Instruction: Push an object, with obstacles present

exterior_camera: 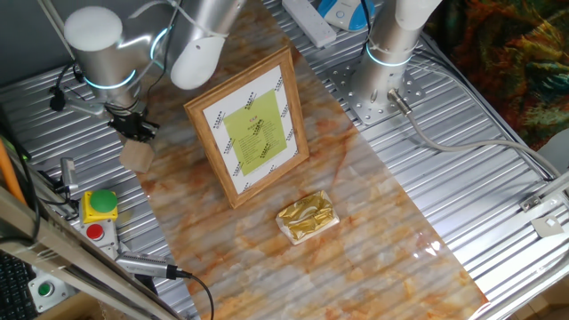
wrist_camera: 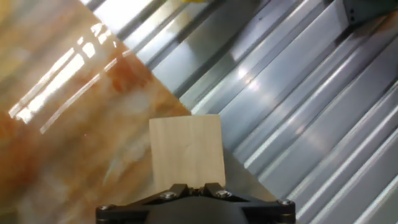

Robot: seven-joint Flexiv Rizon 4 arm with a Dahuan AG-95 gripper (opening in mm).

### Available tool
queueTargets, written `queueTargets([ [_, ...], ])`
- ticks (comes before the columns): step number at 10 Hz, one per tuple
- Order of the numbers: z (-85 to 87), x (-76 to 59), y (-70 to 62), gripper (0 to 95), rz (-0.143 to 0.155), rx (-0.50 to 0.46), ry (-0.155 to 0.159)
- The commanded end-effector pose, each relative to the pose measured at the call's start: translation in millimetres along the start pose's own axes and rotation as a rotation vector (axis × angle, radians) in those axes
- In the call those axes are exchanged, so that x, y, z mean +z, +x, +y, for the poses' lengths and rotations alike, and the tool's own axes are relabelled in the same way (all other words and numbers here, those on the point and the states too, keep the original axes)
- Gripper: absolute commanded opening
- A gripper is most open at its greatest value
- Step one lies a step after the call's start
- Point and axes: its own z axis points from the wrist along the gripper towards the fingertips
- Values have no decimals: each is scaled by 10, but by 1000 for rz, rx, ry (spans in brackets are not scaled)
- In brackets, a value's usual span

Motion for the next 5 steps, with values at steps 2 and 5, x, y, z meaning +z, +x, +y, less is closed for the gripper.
queueTargets([
  [2, 13, -21, -78, 0, -6, 1, -11],
  [5, 36, -42, -179, 0, -14, 8, -21],
])
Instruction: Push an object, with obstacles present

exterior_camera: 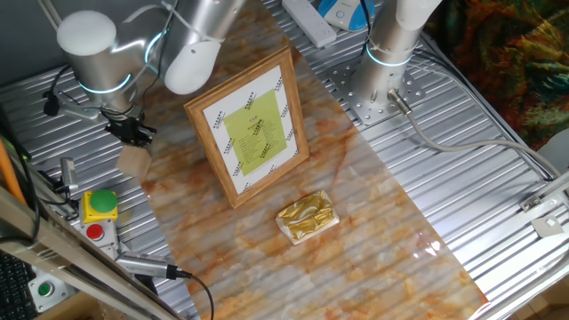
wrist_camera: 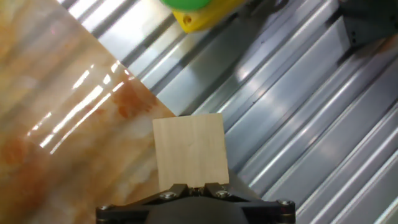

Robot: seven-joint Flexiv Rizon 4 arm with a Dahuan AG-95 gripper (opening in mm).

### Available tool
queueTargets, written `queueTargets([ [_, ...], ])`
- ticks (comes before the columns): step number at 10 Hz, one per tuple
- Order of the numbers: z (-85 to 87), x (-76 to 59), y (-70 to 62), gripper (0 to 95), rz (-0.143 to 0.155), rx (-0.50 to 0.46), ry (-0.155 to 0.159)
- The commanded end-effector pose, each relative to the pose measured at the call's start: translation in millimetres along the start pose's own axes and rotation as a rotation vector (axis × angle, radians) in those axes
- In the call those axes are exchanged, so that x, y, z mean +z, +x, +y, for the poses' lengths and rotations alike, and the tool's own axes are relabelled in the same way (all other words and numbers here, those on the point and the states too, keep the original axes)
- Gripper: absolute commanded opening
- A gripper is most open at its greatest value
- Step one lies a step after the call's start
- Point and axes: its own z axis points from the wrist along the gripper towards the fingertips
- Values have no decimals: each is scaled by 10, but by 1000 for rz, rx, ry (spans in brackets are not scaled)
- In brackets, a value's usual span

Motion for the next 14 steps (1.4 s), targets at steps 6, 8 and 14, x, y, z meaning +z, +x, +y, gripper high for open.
queueTargets([
  [6, 103, 16, -116, 0, -25, 24, -13],
  [8, 132, 17, -146, 0, -23, 30, -12],
  [14, -136, -44, 39, 0, 36, 21, -22],
])
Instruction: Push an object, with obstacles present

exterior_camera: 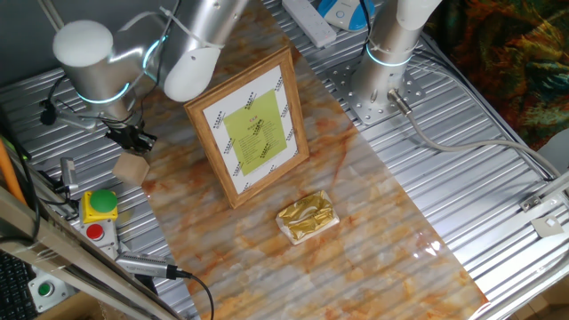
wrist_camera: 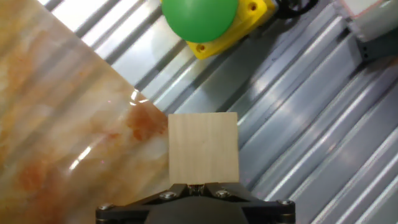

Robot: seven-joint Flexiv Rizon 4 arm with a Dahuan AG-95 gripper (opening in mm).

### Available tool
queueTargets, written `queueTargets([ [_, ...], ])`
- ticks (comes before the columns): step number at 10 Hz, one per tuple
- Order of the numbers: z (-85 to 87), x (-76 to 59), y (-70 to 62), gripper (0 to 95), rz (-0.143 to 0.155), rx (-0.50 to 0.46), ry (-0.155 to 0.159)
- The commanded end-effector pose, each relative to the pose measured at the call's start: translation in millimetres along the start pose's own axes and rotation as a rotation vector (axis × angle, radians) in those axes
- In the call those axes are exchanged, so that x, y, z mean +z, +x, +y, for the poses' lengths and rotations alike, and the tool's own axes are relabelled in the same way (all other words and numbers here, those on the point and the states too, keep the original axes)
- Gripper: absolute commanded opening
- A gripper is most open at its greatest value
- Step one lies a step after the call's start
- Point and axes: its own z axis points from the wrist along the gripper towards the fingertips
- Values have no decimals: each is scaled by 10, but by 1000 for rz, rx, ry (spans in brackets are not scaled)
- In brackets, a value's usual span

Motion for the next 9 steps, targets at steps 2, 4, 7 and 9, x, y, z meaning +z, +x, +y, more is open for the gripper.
queueTargets([
  [2, -168, -44, 110, 0, -6, 74, -16],
  [4, -225, -47, 69, 0, -9, 163, -18],
  [7, -366, -14, 43, 0, -32, 204, -23],
  [9, -408, -32, -34, 0, -47, 238, -36],
])
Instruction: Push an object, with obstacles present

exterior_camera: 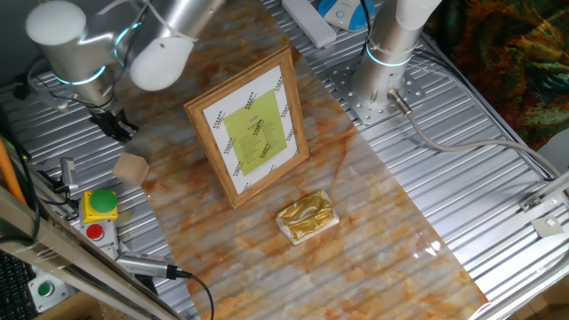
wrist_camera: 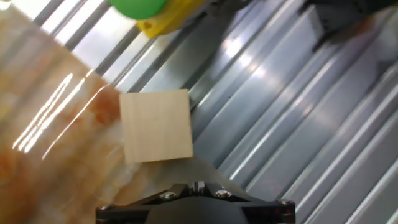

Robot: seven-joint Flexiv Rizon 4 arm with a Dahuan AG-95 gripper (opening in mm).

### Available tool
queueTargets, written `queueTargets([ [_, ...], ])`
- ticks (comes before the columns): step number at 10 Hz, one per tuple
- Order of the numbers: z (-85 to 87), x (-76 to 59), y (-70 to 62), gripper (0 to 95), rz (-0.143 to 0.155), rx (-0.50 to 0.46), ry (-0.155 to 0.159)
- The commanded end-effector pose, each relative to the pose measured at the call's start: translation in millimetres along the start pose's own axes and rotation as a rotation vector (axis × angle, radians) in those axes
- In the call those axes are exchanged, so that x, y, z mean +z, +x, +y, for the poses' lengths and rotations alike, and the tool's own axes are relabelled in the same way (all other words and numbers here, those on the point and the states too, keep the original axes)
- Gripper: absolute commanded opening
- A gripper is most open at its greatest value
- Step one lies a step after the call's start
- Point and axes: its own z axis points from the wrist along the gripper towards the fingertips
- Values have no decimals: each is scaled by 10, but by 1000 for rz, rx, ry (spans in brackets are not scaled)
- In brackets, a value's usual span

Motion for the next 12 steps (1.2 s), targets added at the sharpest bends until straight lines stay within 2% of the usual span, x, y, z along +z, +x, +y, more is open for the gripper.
queueTargets([
  [1, -17, -27, -98, 0, -8, 31, -9],
  [3, -10, -39, -201, 0, -11, 57, -15],
  [8, -18, 14, -359, 0, -18, 93, -20],
  [12, 44, 81, -395, 0, -25, 119, -29],
])
